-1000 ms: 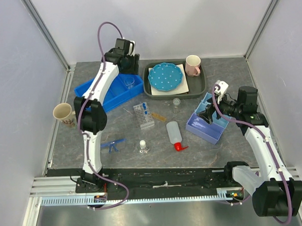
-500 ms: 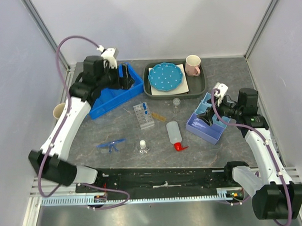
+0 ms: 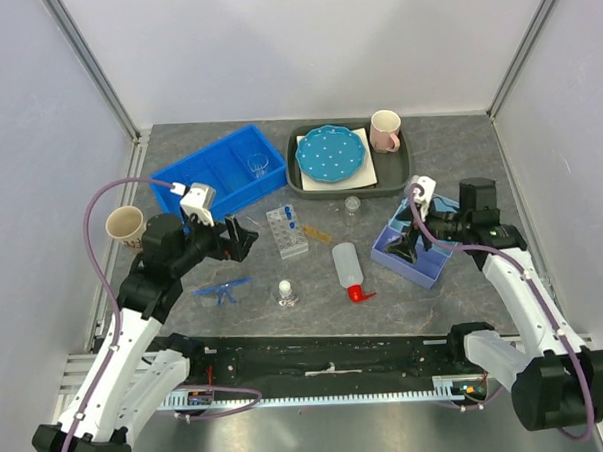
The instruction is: Organize the chemistry lab equipment
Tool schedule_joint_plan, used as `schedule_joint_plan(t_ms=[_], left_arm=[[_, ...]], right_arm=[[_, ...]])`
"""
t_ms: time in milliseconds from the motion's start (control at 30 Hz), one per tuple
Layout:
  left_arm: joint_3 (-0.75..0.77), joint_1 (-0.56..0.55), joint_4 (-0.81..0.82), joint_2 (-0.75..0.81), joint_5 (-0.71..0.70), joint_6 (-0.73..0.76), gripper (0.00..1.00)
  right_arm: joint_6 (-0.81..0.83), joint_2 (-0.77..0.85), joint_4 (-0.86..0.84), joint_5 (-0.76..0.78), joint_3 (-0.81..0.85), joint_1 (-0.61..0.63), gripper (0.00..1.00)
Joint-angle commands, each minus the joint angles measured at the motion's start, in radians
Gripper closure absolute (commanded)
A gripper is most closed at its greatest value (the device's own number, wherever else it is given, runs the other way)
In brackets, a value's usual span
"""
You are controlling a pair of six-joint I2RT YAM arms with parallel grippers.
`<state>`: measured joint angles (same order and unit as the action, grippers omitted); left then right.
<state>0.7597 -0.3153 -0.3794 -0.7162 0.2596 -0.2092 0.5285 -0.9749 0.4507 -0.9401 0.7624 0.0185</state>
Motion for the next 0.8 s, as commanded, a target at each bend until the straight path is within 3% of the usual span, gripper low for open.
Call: schedule_joint_plan(t_ms=[0, 133, 300, 433, 633, 767], left_arm=[[-0.059, 0.004, 0.056, 0.061, -0.042, -0.024, 0.05], [-0.048, 0.004, 0.036, 0.080, -0.100, -0.025, 0.05], [-0.049, 0.004, 0.028, 0.099, -0.178, -0.053, 0.05], [-0.072, 0.004, 0.028, 0.130, -0.194, -0.094, 0.05], [-0.076, 0.005, 0.014, 0.175, -0.257, -0.099, 0.05], [-0.074, 0.005, 0.013, 0.175, -0.258, -0.099, 0.05]], right_arm=[[0.073, -0.051, 0.117, 0.070, 0.122, 0.122, 0.02], [0.048, -0.110, 0.223, 0.217, 0.228, 0.300, 0.02], [-0.112, -0.228, 0.211, 0.431, 0.301, 0.538, 0.02], [-0.280, -0.304, 0.122, 0.503, 0.313, 0.577, 0.02], [-0.657, -0.401, -0.007, 0.782, 0.311, 0.656, 0.02], [-0.754, -0.472, -0.036, 0.927, 0.305, 0.698, 0.02]])
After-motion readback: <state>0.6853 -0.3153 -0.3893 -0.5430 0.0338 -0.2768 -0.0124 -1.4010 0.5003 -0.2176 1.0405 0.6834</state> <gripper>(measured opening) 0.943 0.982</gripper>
